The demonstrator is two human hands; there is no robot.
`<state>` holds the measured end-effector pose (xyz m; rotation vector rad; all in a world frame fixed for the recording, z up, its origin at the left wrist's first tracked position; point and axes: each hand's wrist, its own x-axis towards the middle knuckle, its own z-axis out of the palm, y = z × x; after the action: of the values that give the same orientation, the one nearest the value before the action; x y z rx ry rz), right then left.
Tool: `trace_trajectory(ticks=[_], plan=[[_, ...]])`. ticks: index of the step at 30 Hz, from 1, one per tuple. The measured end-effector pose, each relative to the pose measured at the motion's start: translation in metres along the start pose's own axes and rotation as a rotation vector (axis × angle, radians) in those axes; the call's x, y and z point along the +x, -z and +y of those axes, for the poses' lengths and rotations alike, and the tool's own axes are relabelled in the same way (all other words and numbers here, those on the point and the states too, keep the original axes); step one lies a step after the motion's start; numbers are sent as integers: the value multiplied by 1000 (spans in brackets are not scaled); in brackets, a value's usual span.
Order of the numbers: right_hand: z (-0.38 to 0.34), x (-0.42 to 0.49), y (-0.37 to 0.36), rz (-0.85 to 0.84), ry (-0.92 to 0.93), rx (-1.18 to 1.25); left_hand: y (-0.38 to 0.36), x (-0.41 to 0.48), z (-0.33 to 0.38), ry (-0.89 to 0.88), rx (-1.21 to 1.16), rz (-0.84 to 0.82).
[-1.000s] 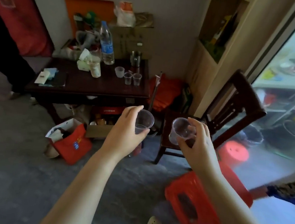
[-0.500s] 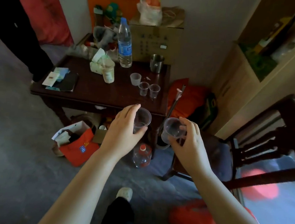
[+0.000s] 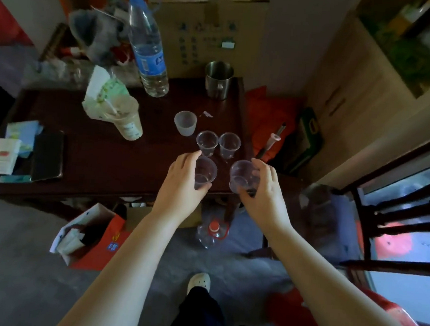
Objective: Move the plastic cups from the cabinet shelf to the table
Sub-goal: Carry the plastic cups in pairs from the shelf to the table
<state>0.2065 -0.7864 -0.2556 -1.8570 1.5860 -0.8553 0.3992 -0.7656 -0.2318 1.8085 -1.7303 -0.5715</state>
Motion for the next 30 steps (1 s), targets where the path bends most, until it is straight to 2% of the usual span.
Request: trace_trajectory(ticks=[11, 21, 30], plan=[[29, 58, -63, -30, -60, -89, -56, 60, -54, 17, -33, -60], [46, 67, -80, -32, -170, -79, -73, 73, -70, 11, -39, -92], [50, 76, -89, -42, -171, -101, -83, 77, -78, -9, -43, -70]])
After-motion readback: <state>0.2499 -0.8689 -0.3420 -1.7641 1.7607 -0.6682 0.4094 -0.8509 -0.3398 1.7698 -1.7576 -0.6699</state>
